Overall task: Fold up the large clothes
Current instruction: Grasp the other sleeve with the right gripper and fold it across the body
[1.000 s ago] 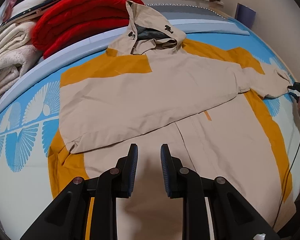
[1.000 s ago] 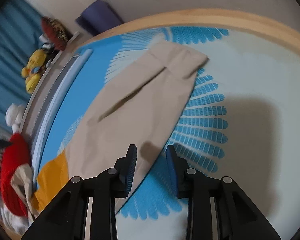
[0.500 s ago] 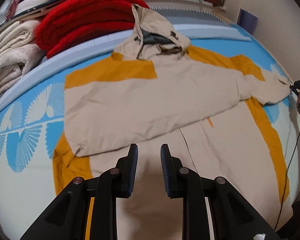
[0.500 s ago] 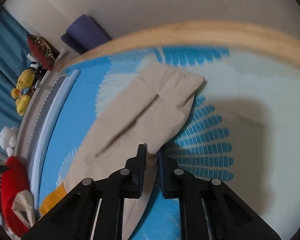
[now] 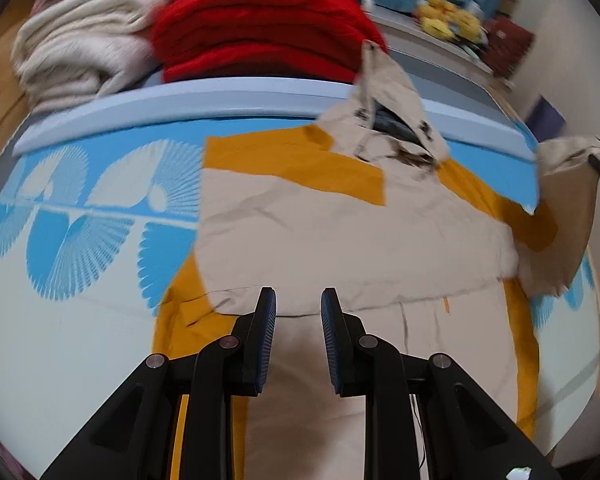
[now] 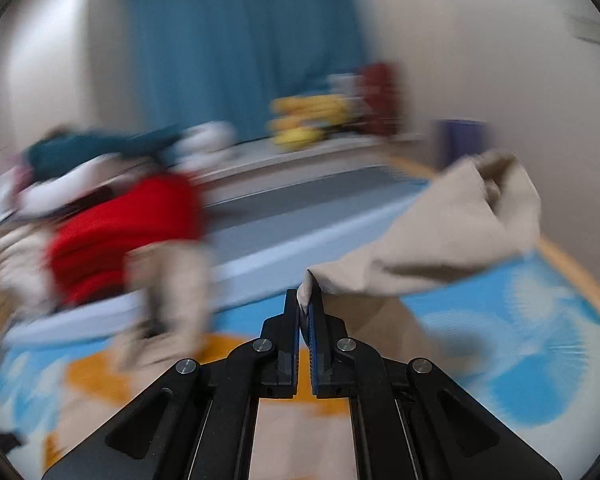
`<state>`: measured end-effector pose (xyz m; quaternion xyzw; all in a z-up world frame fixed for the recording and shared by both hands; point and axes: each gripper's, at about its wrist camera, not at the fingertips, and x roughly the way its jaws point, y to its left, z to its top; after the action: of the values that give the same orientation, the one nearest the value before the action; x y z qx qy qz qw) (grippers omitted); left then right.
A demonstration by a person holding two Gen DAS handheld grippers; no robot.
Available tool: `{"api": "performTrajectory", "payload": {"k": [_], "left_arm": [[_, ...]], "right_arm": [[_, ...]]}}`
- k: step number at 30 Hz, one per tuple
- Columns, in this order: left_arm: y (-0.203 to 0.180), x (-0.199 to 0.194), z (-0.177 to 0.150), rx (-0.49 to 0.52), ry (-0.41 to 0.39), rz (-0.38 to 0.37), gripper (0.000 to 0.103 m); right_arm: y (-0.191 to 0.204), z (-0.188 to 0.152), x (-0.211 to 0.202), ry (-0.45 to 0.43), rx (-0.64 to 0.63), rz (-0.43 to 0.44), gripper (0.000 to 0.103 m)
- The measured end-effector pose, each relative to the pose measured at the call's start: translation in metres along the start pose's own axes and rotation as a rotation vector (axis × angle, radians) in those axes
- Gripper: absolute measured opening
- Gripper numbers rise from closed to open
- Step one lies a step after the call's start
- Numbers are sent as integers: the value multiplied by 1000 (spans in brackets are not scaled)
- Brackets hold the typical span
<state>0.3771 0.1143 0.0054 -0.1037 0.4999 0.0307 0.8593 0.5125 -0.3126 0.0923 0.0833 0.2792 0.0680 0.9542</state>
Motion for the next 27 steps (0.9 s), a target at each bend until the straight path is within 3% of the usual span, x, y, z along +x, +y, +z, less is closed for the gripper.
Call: {"api": "performTrajectory", "payload": {"k": [2,3,5,8,10,13,19,22,24,27], "left_arm": [[15,3,3,-42,16,9,21],[22,5,4,-67,25,10,21],[36,9,5,-108,51,3,21],[50,8,6,-151,66,-18,21],[56,5,7,-168,60,-23,21],[62,5,8,-187,52,-40,21],[76,36,3,-283,93,-120,20],[78,59,-5,-335,132,-189,20],[75,70,-9,-350,154,-216,20],[70,86,-10,-345,166,-245,20]], "right_arm": [[79,-28,14,100,-4,148,6],[100,-41,22,153,-5,190,8],[155,-84,50,375,-14,325,11],[176,-120,61,523,-27,335,11],[163,-124,48,548,0,311,11],[133,-112,12,508,16,256,14],[51,-104,-43,437,174,151,32],[11,-127,-42,410,228,86,38],[-6,-143,-25,472,279,-44,38],[-31,-157,11,561,458,15,38]]}}
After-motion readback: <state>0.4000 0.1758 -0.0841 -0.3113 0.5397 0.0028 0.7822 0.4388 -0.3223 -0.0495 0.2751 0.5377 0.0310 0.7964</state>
